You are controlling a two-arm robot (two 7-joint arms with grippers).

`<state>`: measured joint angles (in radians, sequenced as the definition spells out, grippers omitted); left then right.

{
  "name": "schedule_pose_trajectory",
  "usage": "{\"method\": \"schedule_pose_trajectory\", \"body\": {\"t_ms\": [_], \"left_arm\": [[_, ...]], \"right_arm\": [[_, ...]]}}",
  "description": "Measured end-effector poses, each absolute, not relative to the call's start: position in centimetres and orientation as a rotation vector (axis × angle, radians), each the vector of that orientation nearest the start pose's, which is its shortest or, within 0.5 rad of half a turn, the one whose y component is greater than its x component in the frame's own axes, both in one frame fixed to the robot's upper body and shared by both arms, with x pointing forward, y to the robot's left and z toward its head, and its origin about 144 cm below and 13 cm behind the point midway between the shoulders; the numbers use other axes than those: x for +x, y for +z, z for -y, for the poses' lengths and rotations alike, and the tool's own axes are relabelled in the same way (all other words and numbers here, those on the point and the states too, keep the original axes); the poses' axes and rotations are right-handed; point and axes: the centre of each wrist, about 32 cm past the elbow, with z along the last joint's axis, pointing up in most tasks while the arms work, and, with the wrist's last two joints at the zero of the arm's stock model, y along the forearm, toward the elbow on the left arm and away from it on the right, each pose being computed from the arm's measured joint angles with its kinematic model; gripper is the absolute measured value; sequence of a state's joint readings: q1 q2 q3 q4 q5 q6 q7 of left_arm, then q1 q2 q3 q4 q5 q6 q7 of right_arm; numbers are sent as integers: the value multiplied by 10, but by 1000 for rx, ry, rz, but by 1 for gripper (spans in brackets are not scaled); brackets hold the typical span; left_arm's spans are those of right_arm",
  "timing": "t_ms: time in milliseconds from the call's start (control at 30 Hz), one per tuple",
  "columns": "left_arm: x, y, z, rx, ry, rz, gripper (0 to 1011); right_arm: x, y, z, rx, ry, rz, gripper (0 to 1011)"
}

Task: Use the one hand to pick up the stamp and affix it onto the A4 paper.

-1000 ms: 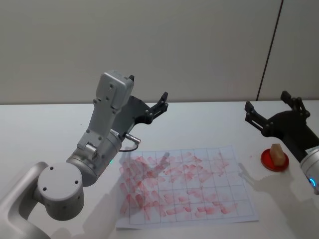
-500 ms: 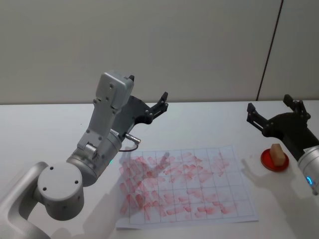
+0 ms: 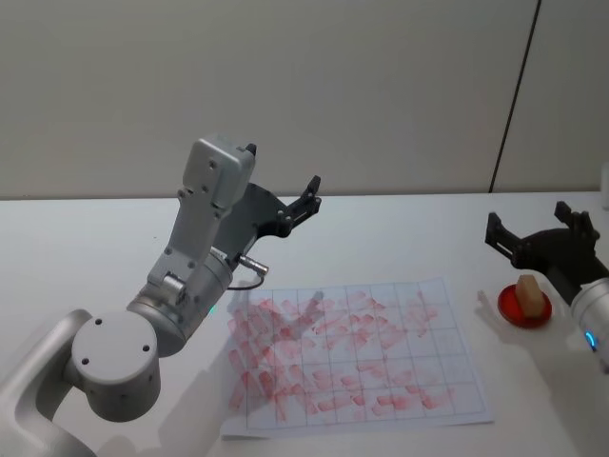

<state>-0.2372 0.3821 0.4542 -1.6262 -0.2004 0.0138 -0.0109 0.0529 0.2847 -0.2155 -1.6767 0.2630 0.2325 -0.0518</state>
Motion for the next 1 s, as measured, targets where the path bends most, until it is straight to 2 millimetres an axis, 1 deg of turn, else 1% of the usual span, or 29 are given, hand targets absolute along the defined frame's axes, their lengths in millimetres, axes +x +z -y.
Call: {"method": "schedule_pose_trajectory", "body": {"t_ms": [367,933,1000], "left_arm": [[492,1204,-198,61,1124,268,1001],[492,1204,-198,61,1124,268,1001],[492,1204,-198,61,1124,268,1001]], "right_arm": [[469,1176,234,-210,-1413,-153,1001],[461,1164,233,-291,-1450,-265,1001],[461,1161,234,-301,-1455,-280,976]]}}
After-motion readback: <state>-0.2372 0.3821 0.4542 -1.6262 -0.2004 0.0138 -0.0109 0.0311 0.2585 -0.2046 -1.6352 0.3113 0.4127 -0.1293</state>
